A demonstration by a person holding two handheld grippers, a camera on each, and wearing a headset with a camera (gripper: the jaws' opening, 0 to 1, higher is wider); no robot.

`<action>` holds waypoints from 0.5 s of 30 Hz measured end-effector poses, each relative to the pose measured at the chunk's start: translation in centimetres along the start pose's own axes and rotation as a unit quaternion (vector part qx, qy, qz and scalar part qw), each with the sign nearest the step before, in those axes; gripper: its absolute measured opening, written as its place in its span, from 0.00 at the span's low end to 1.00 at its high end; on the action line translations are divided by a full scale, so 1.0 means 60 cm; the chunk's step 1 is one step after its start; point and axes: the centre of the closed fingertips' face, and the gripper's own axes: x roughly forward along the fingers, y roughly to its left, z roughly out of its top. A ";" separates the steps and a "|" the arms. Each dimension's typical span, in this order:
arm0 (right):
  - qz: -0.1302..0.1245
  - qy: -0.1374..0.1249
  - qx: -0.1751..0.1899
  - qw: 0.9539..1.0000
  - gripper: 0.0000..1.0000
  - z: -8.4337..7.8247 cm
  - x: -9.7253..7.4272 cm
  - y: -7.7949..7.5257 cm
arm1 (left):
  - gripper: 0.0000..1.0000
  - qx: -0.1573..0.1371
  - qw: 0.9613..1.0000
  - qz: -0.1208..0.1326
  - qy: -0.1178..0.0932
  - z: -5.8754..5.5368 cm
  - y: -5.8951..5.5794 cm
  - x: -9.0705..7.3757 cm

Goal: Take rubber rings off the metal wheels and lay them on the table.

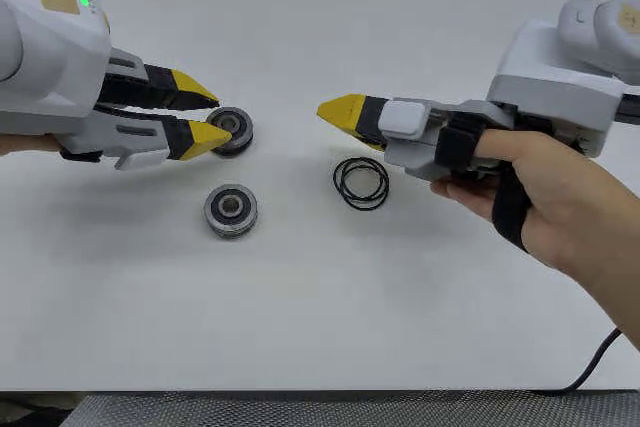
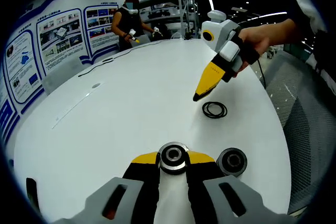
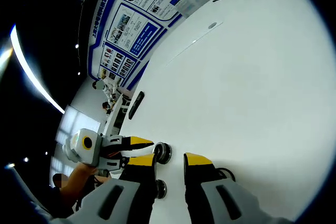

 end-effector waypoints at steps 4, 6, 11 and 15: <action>0.004 0.003 0.000 1.000 0.22 -0.001 0.003 0.003 | 0.19 -0.002 1.000 -0.002 0.001 -0.001 0.002 0.004; 0.005 0.004 0.002 1.000 0.22 0.000 0.006 0.003 | 0.19 0.000 1.000 -0.004 0.002 -0.001 0.000 0.006; 0.012 0.005 0.006 1.000 0.22 0.002 0.014 0.010 | 0.17 -0.001 1.000 -0.007 0.004 -0.007 0.001 0.007; 0.017 0.005 0.007 1.000 0.22 0.005 0.021 0.015 | 0.17 -0.004 1.000 -0.008 0.004 -0.010 0.003 0.006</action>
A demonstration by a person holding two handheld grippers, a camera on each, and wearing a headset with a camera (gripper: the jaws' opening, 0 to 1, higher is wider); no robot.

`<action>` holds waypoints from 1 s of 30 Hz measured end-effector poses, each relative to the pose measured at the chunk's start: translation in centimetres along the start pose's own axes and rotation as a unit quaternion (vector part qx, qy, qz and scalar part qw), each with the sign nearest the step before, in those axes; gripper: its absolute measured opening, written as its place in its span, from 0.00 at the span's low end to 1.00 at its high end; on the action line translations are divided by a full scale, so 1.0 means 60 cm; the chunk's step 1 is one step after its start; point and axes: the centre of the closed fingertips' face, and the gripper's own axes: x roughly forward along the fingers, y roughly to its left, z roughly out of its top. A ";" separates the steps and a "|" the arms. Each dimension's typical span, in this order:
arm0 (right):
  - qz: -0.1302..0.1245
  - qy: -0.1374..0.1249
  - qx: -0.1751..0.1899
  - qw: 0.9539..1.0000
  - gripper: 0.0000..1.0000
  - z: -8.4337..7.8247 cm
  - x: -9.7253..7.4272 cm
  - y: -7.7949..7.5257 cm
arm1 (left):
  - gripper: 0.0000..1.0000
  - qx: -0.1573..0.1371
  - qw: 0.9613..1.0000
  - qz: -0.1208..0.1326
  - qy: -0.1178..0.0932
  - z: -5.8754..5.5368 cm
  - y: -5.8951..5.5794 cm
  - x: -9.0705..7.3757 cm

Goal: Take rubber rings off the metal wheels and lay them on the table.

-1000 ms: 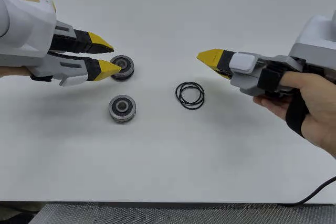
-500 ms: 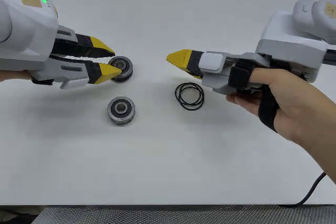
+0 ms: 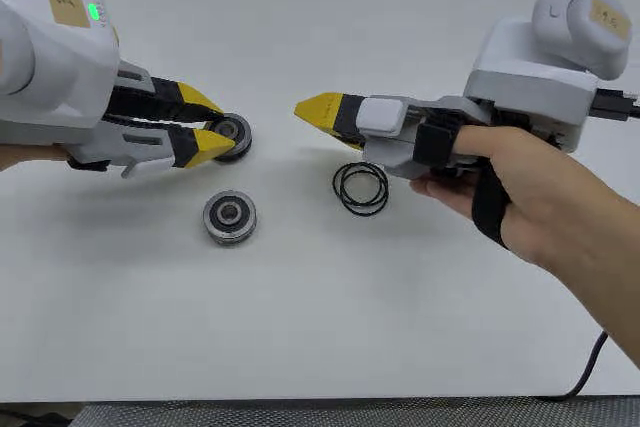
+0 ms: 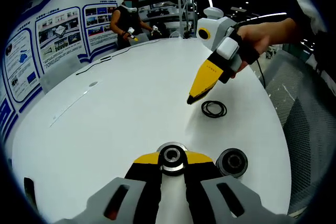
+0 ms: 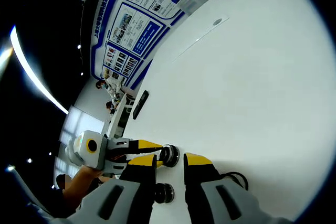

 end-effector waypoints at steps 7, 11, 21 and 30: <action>0.014 0.002 0.007 1.000 0.21 0.003 0.010 0.010 | 0.14 0.002 1.000 -0.001 0.002 -0.006 0.002 -0.001; 0.023 -0.001 0.021 1.000 0.21 0.009 0.019 0.011 | 0.14 0.004 1.000 -0.001 0.001 -0.008 0.003 -0.001; 0.073 0.030 0.116 0.990 0.39 -0.008 0.065 0.038 | 0.13 -0.003 1.000 -0.006 0.004 -0.012 0.007 0.000; 0.060 0.045 0.066 0.995 0.39 -0.031 0.077 0.038 | 0.13 0.003 1.000 -0.012 0.000 -0.009 0.002 0.001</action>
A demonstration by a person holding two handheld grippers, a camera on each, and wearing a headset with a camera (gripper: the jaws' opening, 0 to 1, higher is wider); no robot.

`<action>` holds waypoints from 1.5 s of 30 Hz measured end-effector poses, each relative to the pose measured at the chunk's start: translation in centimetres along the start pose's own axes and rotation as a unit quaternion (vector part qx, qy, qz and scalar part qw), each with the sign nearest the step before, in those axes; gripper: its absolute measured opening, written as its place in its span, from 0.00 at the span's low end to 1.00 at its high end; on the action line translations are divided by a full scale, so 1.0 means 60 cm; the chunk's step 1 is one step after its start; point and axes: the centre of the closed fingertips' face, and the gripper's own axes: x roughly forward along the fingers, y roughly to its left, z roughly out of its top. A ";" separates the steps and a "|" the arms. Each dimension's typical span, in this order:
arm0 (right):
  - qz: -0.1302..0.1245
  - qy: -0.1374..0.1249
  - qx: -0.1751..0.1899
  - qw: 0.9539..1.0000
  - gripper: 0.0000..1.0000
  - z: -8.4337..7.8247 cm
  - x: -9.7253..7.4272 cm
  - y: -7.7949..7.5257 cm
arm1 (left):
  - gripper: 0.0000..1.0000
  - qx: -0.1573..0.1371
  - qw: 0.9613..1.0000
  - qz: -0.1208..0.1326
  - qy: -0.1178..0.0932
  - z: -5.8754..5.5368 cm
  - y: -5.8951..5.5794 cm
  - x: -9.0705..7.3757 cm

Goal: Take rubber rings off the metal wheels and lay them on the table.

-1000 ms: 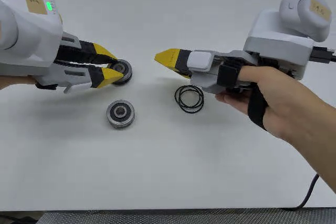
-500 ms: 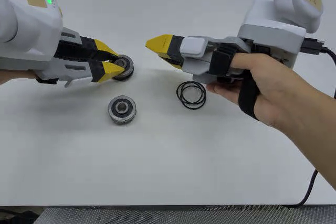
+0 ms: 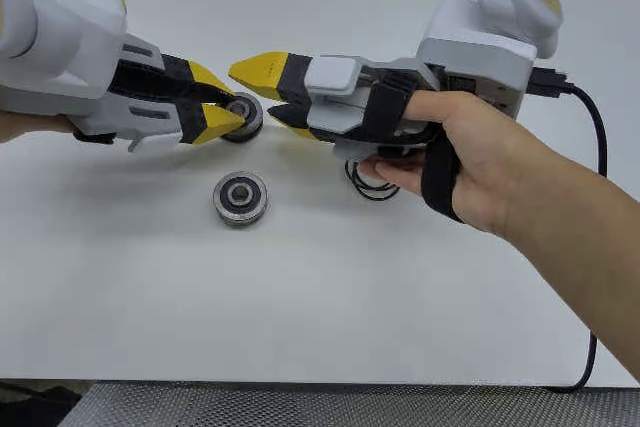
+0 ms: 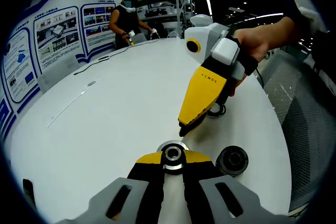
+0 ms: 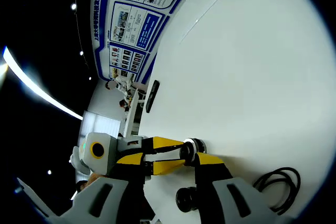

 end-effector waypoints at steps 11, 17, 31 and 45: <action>-0.017 0.011 -0.038 0.999 0.38 -0.016 0.007 -0.006 | 0.13 0.004 1.000 -0.003 0.000 0.001 -0.001 0.000; -0.026 0.015 -0.051 0.998 0.39 -0.020 0.010 -0.011 | 0.13 0.003 1.000 -0.002 0.002 0.002 -0.002 0.000; -0.028 0.012 -0.066 0.997 0.40 -0.025 0.016 -0.008 | 0.13 0.005 1.000 -0.002 0.004 0.003 -0.003 0.000; -0.029 0.012 -0.076 0.997 0.34 -0.026 0.006 -0.009 | 0.13 0.007 1.000 -0.006 0.005 0.003 -0.007 -0.001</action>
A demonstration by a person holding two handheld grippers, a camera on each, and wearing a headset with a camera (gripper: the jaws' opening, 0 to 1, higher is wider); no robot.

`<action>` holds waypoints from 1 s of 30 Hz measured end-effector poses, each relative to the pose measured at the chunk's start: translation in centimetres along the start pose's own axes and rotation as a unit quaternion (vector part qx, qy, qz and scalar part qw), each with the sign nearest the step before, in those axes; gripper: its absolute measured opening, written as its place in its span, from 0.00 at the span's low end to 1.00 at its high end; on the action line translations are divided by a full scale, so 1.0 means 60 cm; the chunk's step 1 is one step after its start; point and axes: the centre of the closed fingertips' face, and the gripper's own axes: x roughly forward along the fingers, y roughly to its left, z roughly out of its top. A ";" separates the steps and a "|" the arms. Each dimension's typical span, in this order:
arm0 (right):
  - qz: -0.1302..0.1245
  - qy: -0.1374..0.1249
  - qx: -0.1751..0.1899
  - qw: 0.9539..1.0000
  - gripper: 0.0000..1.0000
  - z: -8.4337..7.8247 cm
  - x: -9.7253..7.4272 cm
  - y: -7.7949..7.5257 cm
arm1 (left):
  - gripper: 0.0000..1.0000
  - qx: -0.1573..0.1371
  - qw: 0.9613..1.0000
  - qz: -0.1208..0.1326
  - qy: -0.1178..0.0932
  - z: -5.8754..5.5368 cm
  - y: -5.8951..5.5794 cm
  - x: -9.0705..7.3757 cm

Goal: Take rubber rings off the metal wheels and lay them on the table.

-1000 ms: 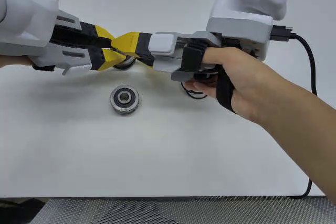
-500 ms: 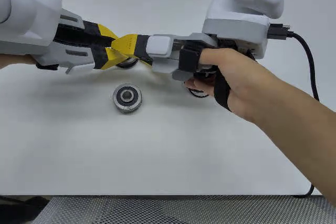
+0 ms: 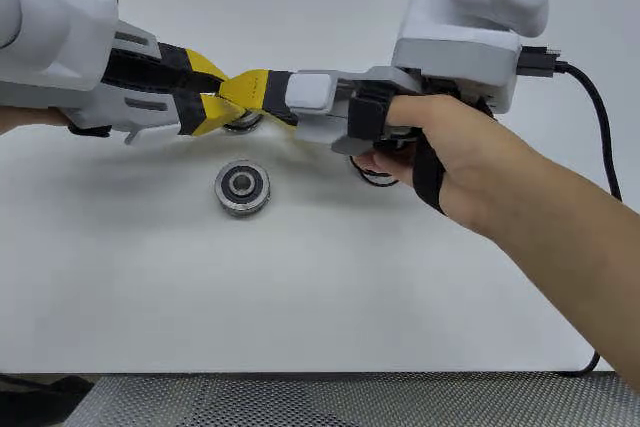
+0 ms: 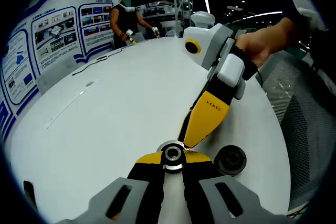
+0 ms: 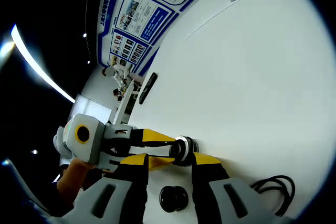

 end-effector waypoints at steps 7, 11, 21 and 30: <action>-0.006 -0.003 -0.001 1.000 0.26 0.004 -0.002 -0.008 | 0.13 0.001 1.000 0.000 0.000 0.000 0.000 0.000; -0.024 -0.004 0.015 1.000 0.15 0.003 -0.003 -0.024 | 0.13 0.001 1.000 0.000 0.000 0.000 0.000 0.000; -0.034 -0.001 0.023 0.999 0.02 0.004 -0.003 -0.035 | 0.13 0.001 1.000 -0.002 0.000 0.000 0.000 0.000; -0.042 -0.010 0.023 0.999 0.01 0.007 -0.003 -0.029 | 0.12 0.003 1.000 -0.002 0.005 0.000 0.000 0.001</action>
